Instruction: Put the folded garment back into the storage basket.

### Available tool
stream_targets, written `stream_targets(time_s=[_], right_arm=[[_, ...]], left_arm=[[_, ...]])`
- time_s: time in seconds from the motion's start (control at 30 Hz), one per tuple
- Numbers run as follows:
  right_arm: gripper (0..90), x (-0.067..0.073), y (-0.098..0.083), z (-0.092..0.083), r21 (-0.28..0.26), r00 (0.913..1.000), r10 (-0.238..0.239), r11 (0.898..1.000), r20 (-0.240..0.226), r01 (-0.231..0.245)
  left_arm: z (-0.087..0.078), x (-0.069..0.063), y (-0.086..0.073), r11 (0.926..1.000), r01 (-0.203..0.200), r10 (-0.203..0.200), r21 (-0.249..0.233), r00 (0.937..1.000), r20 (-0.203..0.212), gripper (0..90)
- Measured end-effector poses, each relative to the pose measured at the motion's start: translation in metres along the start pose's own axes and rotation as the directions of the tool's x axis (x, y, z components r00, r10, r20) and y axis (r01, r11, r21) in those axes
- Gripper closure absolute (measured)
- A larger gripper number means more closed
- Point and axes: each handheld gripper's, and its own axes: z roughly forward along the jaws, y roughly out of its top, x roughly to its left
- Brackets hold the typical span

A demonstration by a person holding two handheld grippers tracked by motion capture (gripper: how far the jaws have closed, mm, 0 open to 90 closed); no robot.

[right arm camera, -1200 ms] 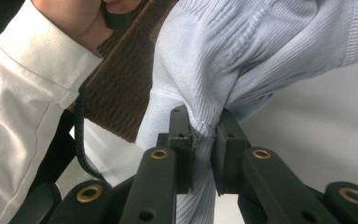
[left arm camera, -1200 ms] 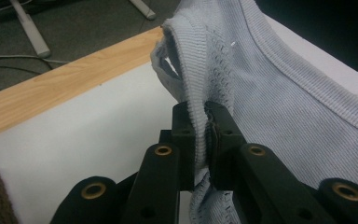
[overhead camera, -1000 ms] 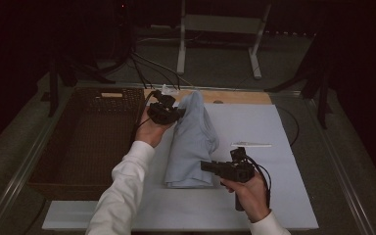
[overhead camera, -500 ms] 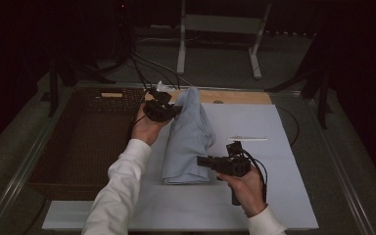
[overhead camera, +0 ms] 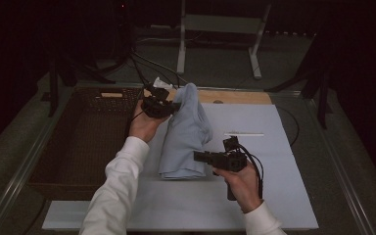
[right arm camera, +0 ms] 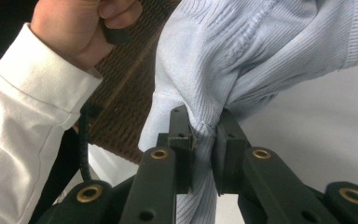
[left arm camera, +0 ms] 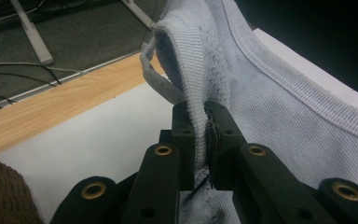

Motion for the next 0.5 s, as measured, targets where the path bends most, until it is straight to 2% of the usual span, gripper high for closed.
stream_targets(time_s=[0.2, 0.5], right_arm=[[80.1, 0.003, 0.005, 0.004, -0.005, 1.0000, -0.003, 1.000, -0.002, 0.002], [80.1, 0.004, 0.010, 0.009, -0.006, 1.0000, 0.006, 1.000, -0.003, -0.006]], left_arm=[[-0.004, 0.004, 0.003, 1.0000, 0.001, -0.001, -0.006, 1.0000, 0.006, 83.5], [-0.010, 0.012, 0.003, 0.9993, 0.030, -0.030, -0.023, 0.9995, 0.010, 83.5]])
